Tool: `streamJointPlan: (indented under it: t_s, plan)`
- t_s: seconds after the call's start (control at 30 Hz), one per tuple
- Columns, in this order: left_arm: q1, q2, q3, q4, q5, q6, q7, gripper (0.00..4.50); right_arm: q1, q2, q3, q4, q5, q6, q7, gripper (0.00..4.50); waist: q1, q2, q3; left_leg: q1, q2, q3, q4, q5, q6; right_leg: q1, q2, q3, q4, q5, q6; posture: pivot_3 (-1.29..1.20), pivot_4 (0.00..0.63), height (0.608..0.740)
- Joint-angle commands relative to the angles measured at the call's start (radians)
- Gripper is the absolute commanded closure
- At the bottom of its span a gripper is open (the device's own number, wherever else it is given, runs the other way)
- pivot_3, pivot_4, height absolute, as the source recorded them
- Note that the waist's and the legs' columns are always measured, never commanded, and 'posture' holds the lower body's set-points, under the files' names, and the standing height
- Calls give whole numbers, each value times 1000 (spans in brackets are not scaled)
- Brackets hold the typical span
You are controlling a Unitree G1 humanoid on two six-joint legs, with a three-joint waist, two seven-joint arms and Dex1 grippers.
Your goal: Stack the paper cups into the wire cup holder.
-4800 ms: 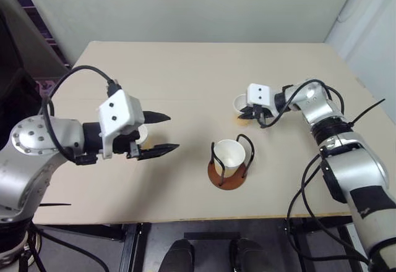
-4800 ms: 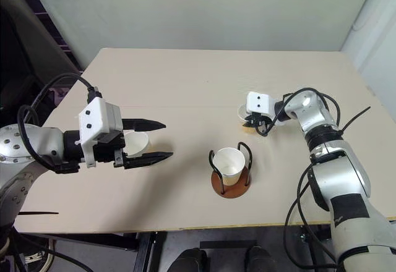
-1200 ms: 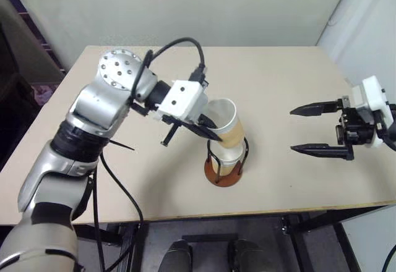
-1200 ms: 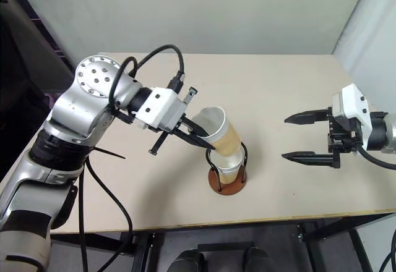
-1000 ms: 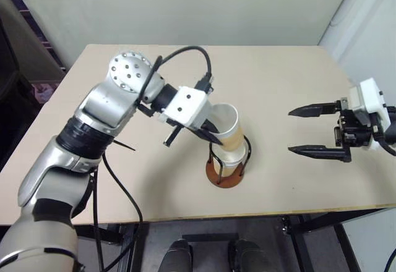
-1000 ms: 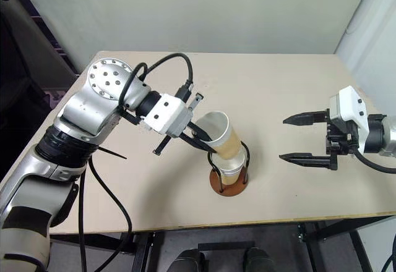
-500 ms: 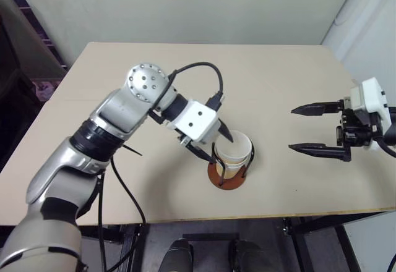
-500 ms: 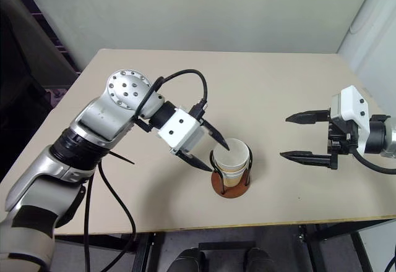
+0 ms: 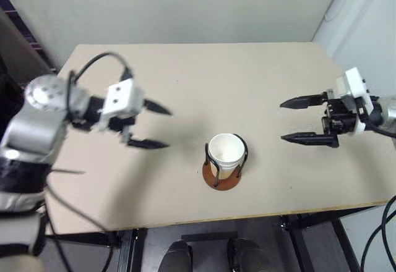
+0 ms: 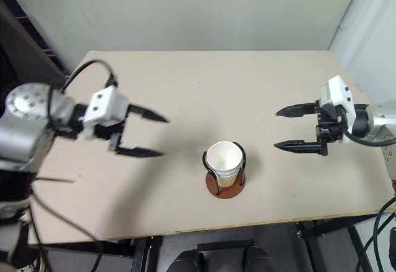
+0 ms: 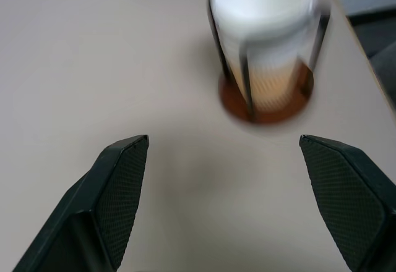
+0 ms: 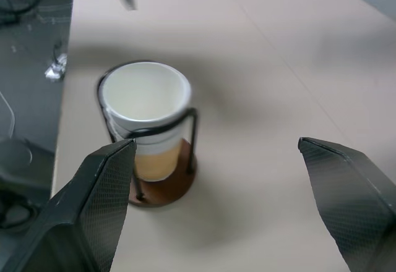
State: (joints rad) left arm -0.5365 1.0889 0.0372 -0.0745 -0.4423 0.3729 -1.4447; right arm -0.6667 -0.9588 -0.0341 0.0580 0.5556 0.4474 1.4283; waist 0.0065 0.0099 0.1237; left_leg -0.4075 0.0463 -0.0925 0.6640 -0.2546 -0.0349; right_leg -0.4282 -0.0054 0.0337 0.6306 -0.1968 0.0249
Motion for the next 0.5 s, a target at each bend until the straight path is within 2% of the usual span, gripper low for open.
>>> streamJointPlan:
  t_s: [0.03, 0.13, 0.23, 0.5]
  plan:
    - [127, 29, 132, -98, -61, 52, 28, 333, -52, 3, 12, 81, -37, -46, 46, 135, 11, 0, 0, 0, 0, 0, 0, 0, 1, 0, 0, 0, 1, -1, -2, 0, 150, 740]
    - [245, 26, 216, -123, -78, 84, 61, 333, -67, 6, 23, 140, -67, -68, 69, 135, 19, 0, 0, 0, -1, -1, 1, -1, 1, -1, -2, 0, 6, -7, -12, 0, 150, 740]
    - [311, 19, 267, -142, -100, 111, 89, 333, -67, 8, 23, 137, -64, -60, 91, 135, 17, -1, 0, 0, -1, 0, 2, -1, 1, -4, -3, 0, 12, -9, -16, 0, 150, 740]
    - [323, 19, 266, -167, -117, 137, 134, 333, -96, 25, 32, 164, -76, -60, 118, 135, 8, 0, 0, 6, 1, 1, -2, -1, 1, -4, -1, -2, 16, -8, -23, 0, 150, 740]
